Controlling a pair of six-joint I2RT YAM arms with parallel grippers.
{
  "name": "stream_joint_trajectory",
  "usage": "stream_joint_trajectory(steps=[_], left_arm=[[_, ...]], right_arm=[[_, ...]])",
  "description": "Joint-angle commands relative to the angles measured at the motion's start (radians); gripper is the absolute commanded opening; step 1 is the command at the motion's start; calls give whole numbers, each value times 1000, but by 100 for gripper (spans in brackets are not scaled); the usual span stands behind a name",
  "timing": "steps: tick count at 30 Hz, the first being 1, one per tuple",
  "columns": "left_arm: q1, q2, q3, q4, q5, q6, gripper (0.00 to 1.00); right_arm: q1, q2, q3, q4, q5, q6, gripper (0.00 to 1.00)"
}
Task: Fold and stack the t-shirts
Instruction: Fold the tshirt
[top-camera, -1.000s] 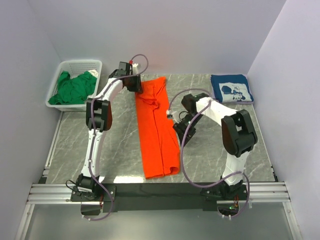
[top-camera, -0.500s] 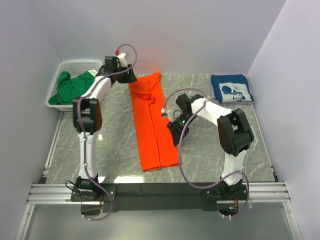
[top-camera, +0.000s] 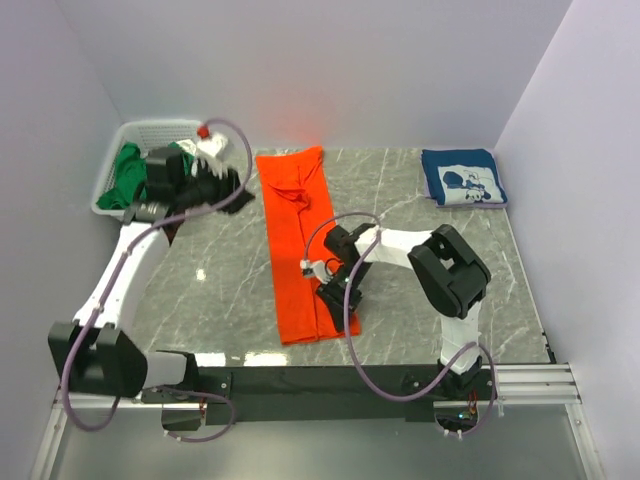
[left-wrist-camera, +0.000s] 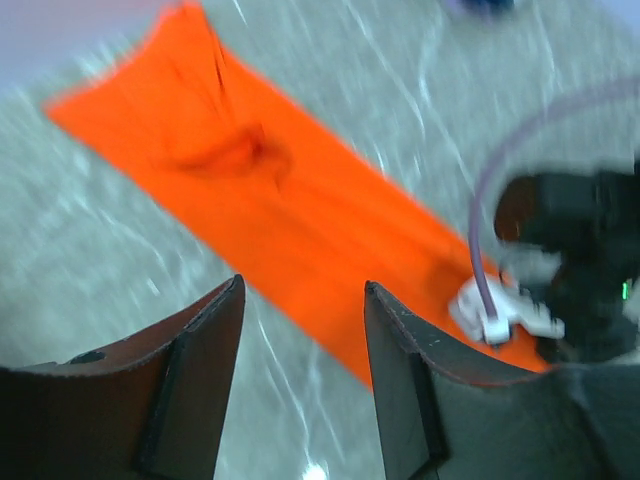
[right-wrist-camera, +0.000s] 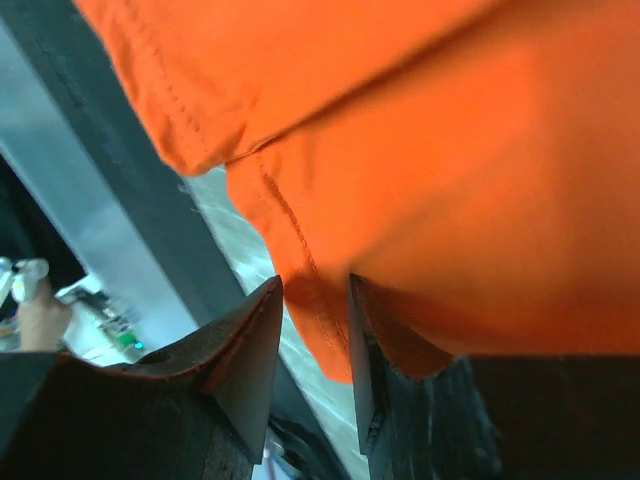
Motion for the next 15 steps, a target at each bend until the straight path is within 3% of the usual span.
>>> stream_joint_trajectory(steps=[1,6,9,12,15], left_arm=[[2,-99,-140,-118,88,159,57],[-9,-263,-283,-317,182,413,57],[-57,-353,-356,-406,177,607,57],[-199,-452,-462,-465,105,712,57],[-352,-544,-585,-398,38,709,57]], right_arm=[[84,-19,-33,93,-30,57,40],[101,-91,-16,127,-4,68,43],[96,-249,-63,136,126,10,45],[99,-482,-177,202,253,-83,52],[133,-711,-330,320,335,-195,59]])
